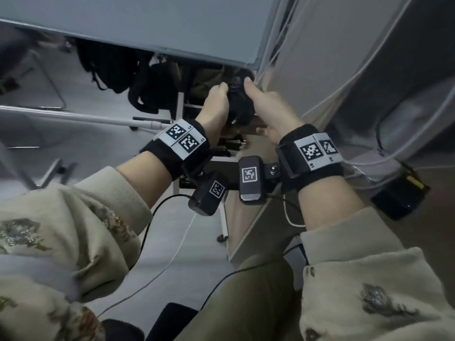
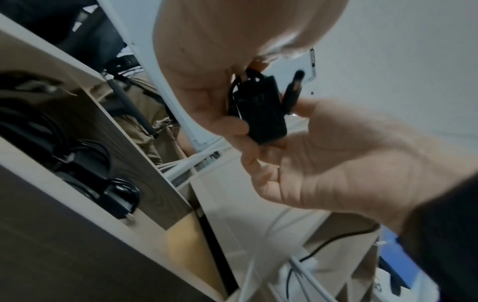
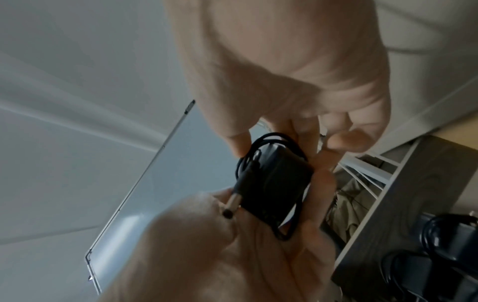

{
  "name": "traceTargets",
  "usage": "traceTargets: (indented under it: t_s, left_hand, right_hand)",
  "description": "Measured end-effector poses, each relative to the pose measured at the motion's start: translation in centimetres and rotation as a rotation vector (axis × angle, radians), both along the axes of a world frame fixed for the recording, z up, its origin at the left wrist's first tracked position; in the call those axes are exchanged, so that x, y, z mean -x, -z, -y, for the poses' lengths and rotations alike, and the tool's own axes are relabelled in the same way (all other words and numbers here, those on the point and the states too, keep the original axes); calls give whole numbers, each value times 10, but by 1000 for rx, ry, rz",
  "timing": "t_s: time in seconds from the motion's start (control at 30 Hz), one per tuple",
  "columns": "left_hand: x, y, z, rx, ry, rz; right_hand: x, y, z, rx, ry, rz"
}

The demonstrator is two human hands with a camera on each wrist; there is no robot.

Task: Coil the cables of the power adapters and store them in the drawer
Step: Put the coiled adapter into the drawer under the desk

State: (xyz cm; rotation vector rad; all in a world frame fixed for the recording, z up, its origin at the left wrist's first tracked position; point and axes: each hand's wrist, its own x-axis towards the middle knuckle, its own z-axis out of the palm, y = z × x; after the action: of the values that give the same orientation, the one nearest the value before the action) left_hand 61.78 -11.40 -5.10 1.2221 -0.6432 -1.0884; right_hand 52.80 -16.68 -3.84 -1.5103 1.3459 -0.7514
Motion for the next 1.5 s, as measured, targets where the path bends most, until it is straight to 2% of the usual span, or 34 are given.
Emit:
traceTargets:
  t_s: [0.07,0.17,0.27,0.47,0.6,0.73,0.87,0.97,1.33,1.5]
  left_hand:
    - [-13,7,4,-101,39,56]
    - [-26,14,16,-220,167,77]
    - [-33,19,27,-270,227,71]
    - [-38,26,44,-313,217,157]
    - [-41,31,49,-326,247,170]
    - [-42,37,54,-335,282,195]
    - [-42,42,58,-332,302,206]
    - [-41,46,60,-336,302,212]
    - [-41,56,65,-362,281,188]
    - [-40,57,66,-366,285,183]
  right_hand:
    - [-7,10,12,-50,-22,-31]
    - [-9,26,30,-220,-57,81]
    - [-3,39,41,-289,-48,139]
    - [4,66,73,-289,111,-82]
    - [7,83,88,-359,81,-228]
    - [15,95,102,-308,42,-399]
    - [30,122,130,-234,-46,-494]
    - [29,124,125,-246,-69,-459]
    - [17,134,116,-214,-171,-570]
    - [13,137,117,-242,-193,-540]
